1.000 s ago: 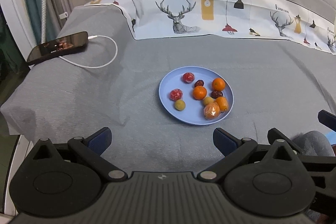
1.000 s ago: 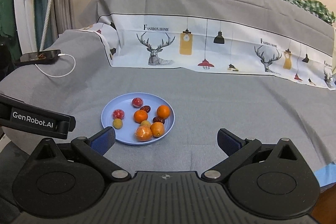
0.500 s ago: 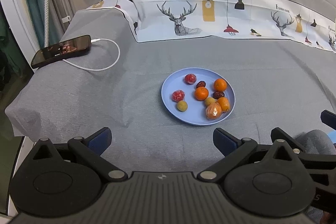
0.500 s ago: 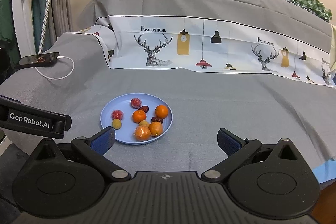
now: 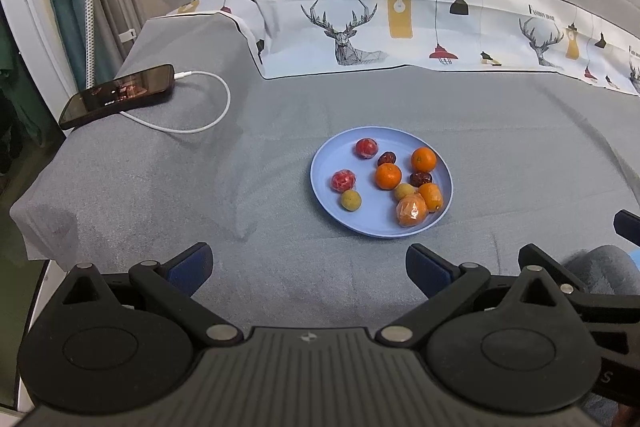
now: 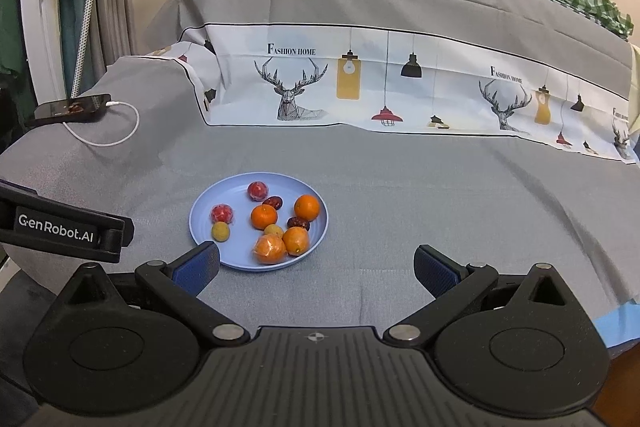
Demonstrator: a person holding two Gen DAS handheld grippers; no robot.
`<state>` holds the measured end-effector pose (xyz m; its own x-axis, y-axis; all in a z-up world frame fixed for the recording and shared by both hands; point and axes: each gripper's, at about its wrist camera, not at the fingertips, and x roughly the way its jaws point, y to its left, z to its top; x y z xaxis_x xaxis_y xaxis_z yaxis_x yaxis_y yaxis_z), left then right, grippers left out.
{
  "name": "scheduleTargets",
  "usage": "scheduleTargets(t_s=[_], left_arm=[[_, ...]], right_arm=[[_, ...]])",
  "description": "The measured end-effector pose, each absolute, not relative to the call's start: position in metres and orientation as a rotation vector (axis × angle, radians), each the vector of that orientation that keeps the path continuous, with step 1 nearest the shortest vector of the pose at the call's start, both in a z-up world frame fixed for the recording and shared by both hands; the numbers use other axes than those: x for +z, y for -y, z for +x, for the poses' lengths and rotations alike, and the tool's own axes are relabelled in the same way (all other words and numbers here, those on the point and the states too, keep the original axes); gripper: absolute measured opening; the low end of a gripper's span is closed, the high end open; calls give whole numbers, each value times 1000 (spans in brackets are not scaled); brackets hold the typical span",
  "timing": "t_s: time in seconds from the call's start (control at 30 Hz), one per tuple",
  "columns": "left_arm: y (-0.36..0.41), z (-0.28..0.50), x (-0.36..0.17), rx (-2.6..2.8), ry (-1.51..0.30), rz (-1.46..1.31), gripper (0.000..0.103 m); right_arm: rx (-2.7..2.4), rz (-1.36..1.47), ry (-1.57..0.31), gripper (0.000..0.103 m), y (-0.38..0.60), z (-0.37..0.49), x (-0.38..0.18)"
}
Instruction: Organize fruits
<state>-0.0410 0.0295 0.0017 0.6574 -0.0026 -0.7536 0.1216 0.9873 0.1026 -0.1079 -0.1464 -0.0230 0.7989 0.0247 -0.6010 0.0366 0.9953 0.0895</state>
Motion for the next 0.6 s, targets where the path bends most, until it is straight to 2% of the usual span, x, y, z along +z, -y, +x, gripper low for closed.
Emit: scheduleTargets(t_s=[0.6], left_arm=[[-27,-36,-2,-58,-858,177,103]], right_arm=[[11,72,-651,102,142,-105,-24]])
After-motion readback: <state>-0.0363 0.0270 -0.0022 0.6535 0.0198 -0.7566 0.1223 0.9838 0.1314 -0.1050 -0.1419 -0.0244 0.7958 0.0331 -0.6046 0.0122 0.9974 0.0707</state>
